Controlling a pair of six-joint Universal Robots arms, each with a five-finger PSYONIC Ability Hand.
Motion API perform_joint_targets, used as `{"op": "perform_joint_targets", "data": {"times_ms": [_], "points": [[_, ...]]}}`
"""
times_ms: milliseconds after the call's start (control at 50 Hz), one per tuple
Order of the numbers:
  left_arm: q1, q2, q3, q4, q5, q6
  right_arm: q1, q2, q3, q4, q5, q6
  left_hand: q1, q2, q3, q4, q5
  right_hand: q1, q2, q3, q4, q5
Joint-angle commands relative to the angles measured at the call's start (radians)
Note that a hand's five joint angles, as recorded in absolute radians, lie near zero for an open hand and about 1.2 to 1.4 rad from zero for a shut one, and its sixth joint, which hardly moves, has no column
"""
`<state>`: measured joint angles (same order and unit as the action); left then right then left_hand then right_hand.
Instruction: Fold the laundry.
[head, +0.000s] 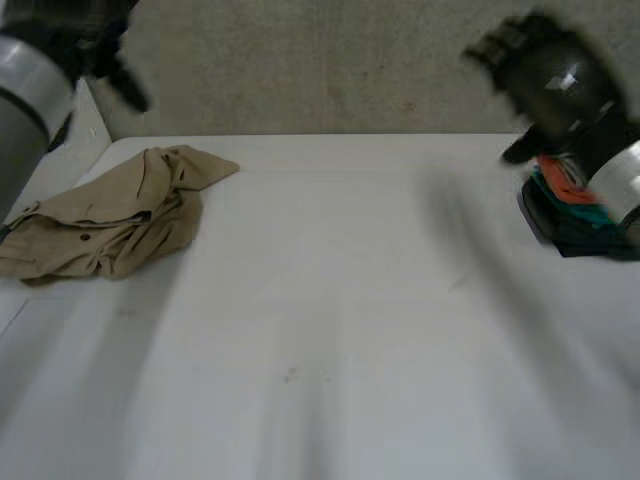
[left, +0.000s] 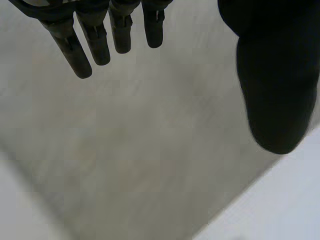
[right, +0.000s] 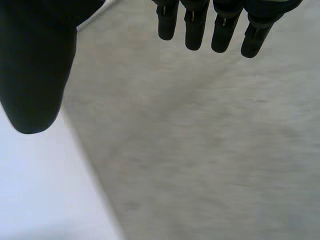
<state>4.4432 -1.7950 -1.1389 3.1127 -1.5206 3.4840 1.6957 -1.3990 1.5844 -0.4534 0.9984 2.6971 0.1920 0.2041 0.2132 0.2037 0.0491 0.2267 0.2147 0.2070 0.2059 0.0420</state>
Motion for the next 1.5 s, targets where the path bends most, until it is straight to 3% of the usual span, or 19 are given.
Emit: {"op": "perform_joint_targets", "data": {"times_ms": [20,80,200,300,380,420,440,460,540,600,700,800,940,1020,1040,1080,1220,1340,1500], "points": [[0.163,-0.249,0.008,0.035,-0.006,0.302,0.070,0.087,0.083,0.177,0.025,-0.075,-0.014,-0.026,-0.035,-0.025,-0.045,-0.052,-0.040,-0.032,-0.031,-0.042],[0.208,-0.414,0.050,0.101,0.045,0.372,0.094,0.135,0.098,0.219,0.039,-0.137,-0.017,-0.029,-0.038,-0.028,-0.048,-0.052,-0.040,-0.032,-0.031,-0.042],[0.309,-0.664,0.165,0.188,0.281,0.379,0.085,0.149,0.155,0.223,0.069,-0.191,-0.014,-0.026,-0.035,-0.025,-0.045,-0.052,-0.040,-0.032,-0.031,-0.042],[0.331,-0.834,0.304,0.205,0.347,0.375,0.085,0.152,0.175,0.220,0.071,-0.192,0.007,-0.005,-0.015,-0.005,-0.025,-0.052,-0.040,-0.032,-0.031,-0.042],[0.335,-0.925,0.410,0.207,0.347,0.368,0.085,0.153,0.181,0.219,0.071,-0.194,0.317,0.305,0.296,0.306,0.285,-0.052,-0.040,-0.032,-0.031,-0.042],[0.332,-0.945,0.439,0.218,0.347,0.360,0.085,0.155,0.184,0.219,0.072,-0.195,1.034,1.022,1.013,1.022,1.002,-0.052,-0.040,-0.032,-0.031,-0.042],[0.326,-0.945,0.441,0.224,0.347,0.360,0.085,0.155,0.184,0.219,0.072,-0.197,1.203,1.190,1.181,1.191,1.171,-0.052,-0.040,-0.032,-0.031,-0.042],[0.323,-0.945,0.439,0.240,0.339,0.359,0.085,0.155,0.186,0.219,0.074,-0.198,1.204,1.192,1.183,1.193,1.173,-0.052,-0.040,-0.032,-0.031,-0.042],[0.282,-0.821,0.372,0.323,0.248,0.310,0.084,0.155,0.186,0.214,0.078,-0.197,1.204,1.192,1.183,1.193,1.173,-0.052,-0.040,-0.032,-0.031,-0.042],[0.220,-0.618,0.239,0.405,0.177,0.207,0.084,0.153,0.186,0.210,0.088,-0.197,1.204,1.192,1.183,1.193,1.173,-0.052,-0.040,-0.032,-0.031,-0.042],[0.118,-0.384,0.047,0.494,0.166,0.034,0.082,0.152,0.186,0.199,0.106,-0.194,1.204,1.192,1.183,1.193,1.173,-0.052,-0.040,-0.032,-0.031,-0.042],[-0.077,-0.186,-0.149,0.465,0.168,-0.114,0.082,0.143,0.186,0.199,0.128,-0.184,1.204,1.192,1.183,1.193,1.173,-0.052,-0.040,-0.032,-0.031,-0.042],[-0.300,-0.217,-0.272,0.465,0.154,-0.152,0.079,0.135,0.175,0.200,0.169,-0.177,1.204,1.192,1.183,1.193,1.173,-0.052,-0.040,-0.032,-0.031,-0.042],[-0.416,-0.365,-0.236,0.449,0.157,-0.155,0.067,0.133,0.170,0.200,0.229,-0.174,1.204,1.192,1.183,1.193,1.173,-0.052,-0.040,-0.032,-0.031,-0.042],[-0.453,-0.406,-0.222,0.433,0.158,-0.148,0.062,0.133,0.170,0.200,0.242,-0.171,0.673,0.661,0.652,0.661,0.641,-0.052,-0.040,-0.032,-0.031,-0.042],[-0.482,-0.426,-0.216,0.408,0.157,-0.145,0.055,0.133,0.166,0.200,0.267,-0.160,0.357,0.345,0.336,0.345,0.325,-0.052,-0.040,-0.032,-0.031,-0.042],[-0.476,-0.276,-0.209,0.319,0.128,-0.137,0.039,0.104,0.147,0.213,0.304,-0.073,0.092,0.080,0.071,0.080,0.060,-0.052,-0.040,-0.032,-0.031,-0.042],[-0.355,-0.129,-0.306,0.304,0.057,-0.132,0.056,0.072,0.147,0.281,0.306,0.019,0.095,0.083,0.074,0.083,0.063,-0.052,-0.040,-0.032,-0.031,-0.042],[-0.217,-0.125,-0.418,0.259,0.063,-0.135,0.150,0.075,0.143,0.467,0.306,0.107,0.101,0.089,0.080,0.089,0.069,-0.052,-0.040,-0.032,-0.031,-0.042]]}}
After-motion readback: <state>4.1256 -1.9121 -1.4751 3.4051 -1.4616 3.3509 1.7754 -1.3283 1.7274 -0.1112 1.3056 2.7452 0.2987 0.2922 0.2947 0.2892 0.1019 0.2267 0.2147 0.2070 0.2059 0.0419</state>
